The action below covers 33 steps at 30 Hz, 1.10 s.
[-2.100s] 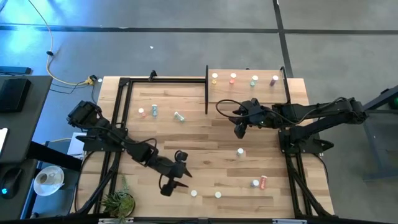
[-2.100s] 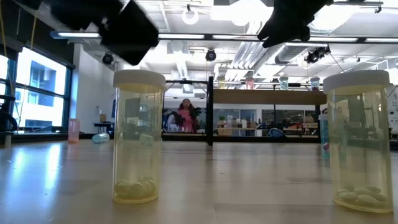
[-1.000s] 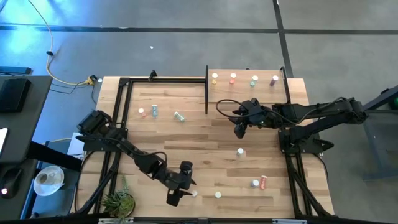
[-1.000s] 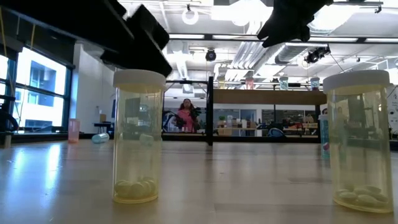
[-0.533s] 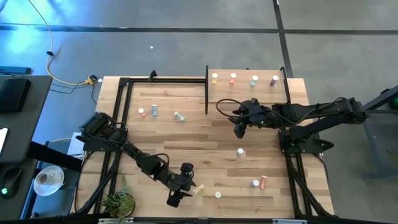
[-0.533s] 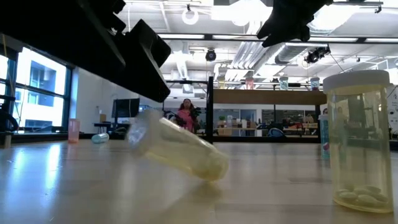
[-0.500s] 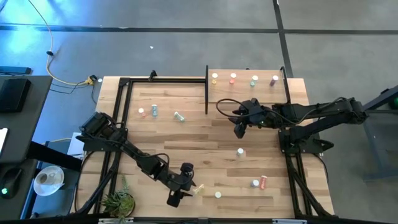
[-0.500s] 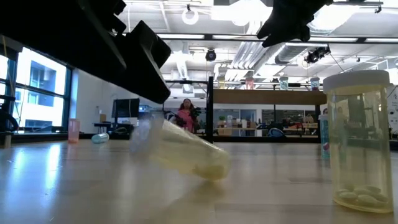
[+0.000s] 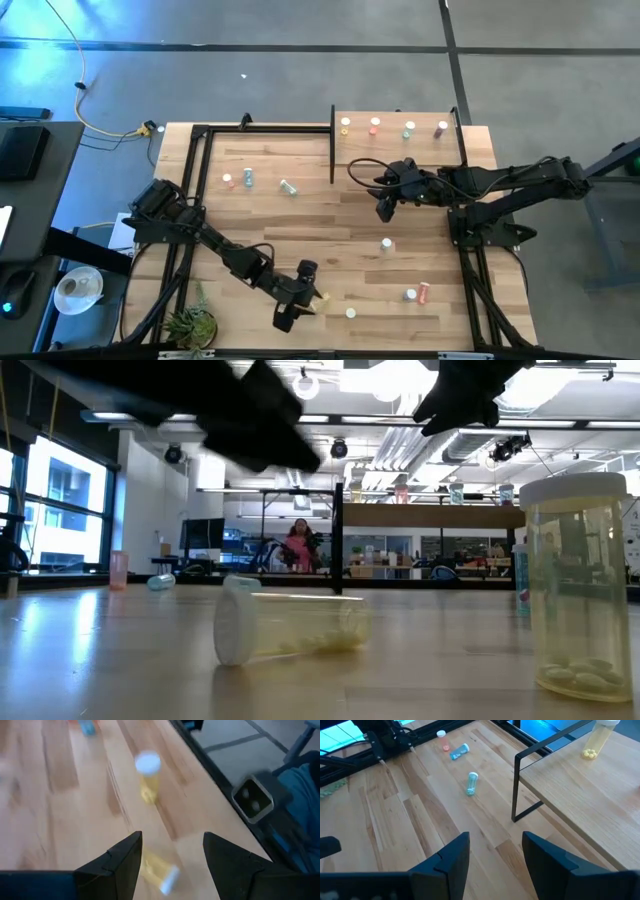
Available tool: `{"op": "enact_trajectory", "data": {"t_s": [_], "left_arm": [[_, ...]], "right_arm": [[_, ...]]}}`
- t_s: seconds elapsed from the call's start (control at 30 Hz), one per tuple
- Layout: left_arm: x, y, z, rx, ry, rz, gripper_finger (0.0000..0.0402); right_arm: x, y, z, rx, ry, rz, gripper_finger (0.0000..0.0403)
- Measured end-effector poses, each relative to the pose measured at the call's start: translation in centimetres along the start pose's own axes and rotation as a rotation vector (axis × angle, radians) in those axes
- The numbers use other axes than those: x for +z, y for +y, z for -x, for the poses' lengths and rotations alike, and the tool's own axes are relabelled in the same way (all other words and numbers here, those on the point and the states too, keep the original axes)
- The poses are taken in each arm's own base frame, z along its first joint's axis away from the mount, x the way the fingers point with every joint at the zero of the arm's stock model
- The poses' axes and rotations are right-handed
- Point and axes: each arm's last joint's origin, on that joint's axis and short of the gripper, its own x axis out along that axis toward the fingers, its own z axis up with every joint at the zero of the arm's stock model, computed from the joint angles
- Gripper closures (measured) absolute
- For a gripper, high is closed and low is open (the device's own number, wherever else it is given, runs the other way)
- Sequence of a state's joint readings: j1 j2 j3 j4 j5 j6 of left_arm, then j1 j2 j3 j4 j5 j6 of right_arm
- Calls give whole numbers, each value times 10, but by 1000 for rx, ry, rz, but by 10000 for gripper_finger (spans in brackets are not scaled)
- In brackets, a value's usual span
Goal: Pick and place medicine bottles onto shelf by color
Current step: Put the right yellow pill bottle on the shelf aligned with the other yellow pill bottle
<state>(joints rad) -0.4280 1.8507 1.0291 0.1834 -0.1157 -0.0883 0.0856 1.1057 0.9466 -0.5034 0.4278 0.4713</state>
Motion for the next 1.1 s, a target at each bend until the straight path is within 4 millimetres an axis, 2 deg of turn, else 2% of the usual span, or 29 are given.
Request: {"op": "enact_trajectory", "data": {"t_s": [0.27,0.5,0.7,1.1], "left_arm": [[27,18,-3,19,-69,-89,202],[34,29,-27,-9,-83,-89,202],[36,25,-39,-16,-81,-93,202],[35,19,-46,-15,-105,-81,202]], "right_arm": [[0,0,0,0,0,6,229],[-1,0,0,-4,8,12,229],[-1,-1,0,-6,11,13,229],[-1,0,0,-4,8,4,229]]}}
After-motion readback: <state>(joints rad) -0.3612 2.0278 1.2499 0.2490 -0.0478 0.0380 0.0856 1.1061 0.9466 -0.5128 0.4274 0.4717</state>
